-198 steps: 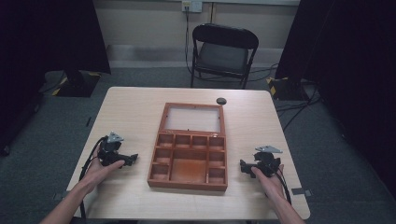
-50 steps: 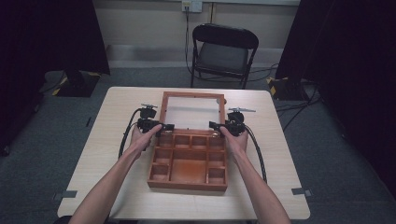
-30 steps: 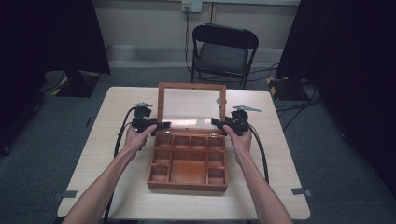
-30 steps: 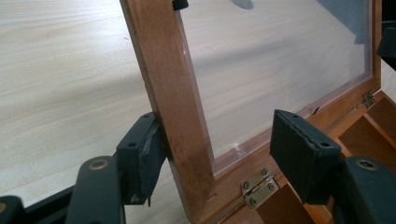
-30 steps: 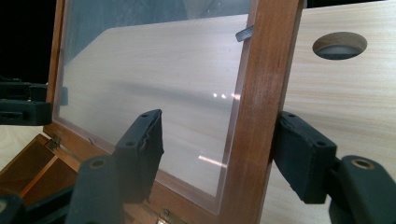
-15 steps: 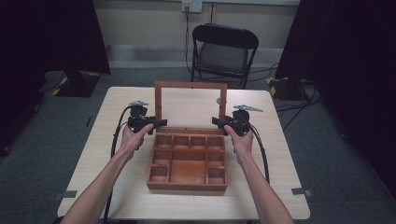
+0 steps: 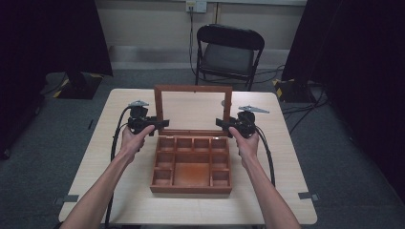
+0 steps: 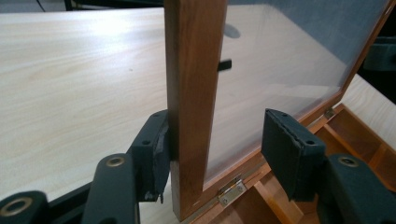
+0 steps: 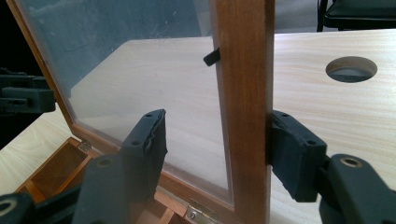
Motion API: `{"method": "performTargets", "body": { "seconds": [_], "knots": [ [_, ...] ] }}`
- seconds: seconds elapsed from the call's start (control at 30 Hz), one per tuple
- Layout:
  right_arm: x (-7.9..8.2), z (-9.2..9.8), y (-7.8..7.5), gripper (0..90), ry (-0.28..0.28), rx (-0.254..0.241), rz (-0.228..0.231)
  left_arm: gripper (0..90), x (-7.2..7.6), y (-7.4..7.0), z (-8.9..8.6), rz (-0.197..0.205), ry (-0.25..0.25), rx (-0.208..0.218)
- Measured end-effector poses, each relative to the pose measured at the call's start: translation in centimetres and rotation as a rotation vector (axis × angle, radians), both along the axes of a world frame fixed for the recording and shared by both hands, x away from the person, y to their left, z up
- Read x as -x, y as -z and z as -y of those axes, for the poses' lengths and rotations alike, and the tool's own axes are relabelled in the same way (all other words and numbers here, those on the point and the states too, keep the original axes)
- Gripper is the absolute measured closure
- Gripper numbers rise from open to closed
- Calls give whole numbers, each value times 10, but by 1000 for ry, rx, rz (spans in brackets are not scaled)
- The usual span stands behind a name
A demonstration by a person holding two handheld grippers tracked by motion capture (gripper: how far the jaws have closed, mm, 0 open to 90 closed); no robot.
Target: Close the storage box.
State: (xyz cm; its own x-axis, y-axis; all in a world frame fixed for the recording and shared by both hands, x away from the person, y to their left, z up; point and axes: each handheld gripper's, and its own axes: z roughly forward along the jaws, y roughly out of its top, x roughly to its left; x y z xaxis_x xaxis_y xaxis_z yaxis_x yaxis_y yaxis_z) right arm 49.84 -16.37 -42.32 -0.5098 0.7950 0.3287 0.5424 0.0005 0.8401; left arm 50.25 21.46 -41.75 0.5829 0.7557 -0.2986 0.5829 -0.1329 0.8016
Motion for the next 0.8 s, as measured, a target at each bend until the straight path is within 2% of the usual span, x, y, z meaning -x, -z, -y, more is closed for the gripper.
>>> {"method": "performTargets", "body": {
  "seconds": [0.13, 0.33, 0.47, 0.57, 0.7, 0.8],
  "knots": [
    [1, 0, -2, 415, -3, 13, 8, 440, 2, -4, -3, 23, 1, 27],
    [3, 1, -5, 425, -10, -3, 23, 476, 4, -9, -6, 47, 7, 51],
    [4, -1, -7, 397, -29, 11, 31, 489, 6, -12, -8, 58, 21, 75],
    [4, 0, -7, 379, -34, -5, 20, 519, 6, -12, -10, 62, 23, 83],
    [3, -2, -9, 306, -51, -43, 8, 552, 7, -15, -13, 77, 35, 102],
    [4, -7, -10, 273, -62, -21, 14, 563, 8, -18, -15, 83, 51, 111]
  ]
}}
